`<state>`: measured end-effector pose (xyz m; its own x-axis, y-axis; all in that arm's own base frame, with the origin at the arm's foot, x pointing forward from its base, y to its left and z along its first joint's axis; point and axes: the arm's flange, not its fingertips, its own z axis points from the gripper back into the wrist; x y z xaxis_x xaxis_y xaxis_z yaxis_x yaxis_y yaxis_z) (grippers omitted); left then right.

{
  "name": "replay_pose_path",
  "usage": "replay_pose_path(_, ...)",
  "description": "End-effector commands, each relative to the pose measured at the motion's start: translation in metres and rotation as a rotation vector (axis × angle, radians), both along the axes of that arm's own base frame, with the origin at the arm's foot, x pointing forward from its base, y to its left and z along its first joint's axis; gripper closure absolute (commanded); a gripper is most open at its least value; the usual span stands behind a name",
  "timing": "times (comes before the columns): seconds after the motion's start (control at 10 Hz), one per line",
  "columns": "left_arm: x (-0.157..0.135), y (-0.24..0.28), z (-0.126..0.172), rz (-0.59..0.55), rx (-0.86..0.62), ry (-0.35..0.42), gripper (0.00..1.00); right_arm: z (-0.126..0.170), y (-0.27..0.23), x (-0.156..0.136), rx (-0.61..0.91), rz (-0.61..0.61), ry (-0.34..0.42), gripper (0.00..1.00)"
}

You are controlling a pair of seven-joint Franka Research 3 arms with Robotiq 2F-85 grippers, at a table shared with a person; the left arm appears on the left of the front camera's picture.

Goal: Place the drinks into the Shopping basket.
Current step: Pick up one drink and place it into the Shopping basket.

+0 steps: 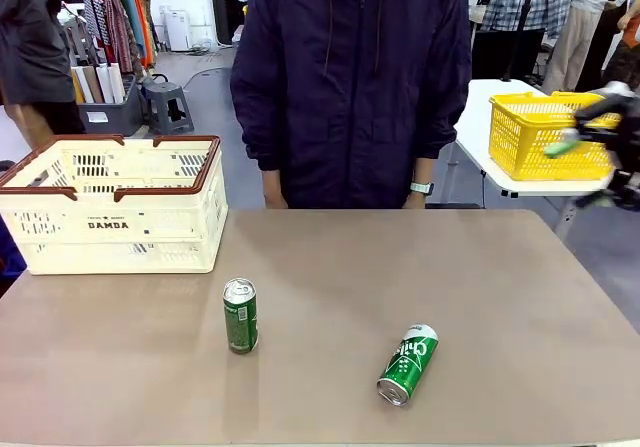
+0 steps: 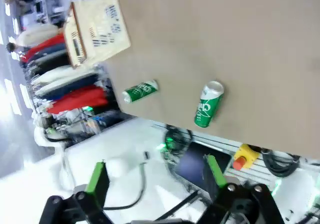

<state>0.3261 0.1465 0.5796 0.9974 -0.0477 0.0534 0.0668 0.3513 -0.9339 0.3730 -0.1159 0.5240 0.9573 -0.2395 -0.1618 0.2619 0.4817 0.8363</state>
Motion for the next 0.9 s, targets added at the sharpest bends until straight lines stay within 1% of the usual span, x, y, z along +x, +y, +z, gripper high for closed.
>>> replay_pose_path(0.0, -0.001, -0.002, 0.003, 0.008, -0.013, -0.002, 0.00, -0.030, -0.055, -0.015, 0.218, -0.123, -0.043, 0.00)
replay_pose_path(0.1, -0.001, -0.002, 0.003, 0.008, -0.013, -0.002, 0.00, -0.050, -0.087, -0.037, 0.275, -0.206, -0.041, 0.00)
replay_pose_path(0.3, -0.001, -0.002, 0.003, 0.008, -0.013, -0.002, 0.00, -0.081, -0.112, -0.065, 0.326, -0.285, -0.037, 0.00)
replay_pose_path(0.4, -0.001, -0.002, 0.003, 0.008, -0.013, -0.002, 0.00, -0.088, -0.106, -0.066, 0.208, -0.312, -0.053, 0.00)
replay_pose_path(0.5, -0.001, -0.002, 0.003, 0.008, -0.013, -0.002, 0.00, -0.075, -0.121, -0.068, 0.292, -0.287, 0.000, 0.00)
replay_pose_path(0.8, -0.001, -0.002, 0.003, 0.008, -0.013, -0.002, 0.00, -0.075, -0.121, -0.068, 0.292, -0.287, 0.000, 0.00)
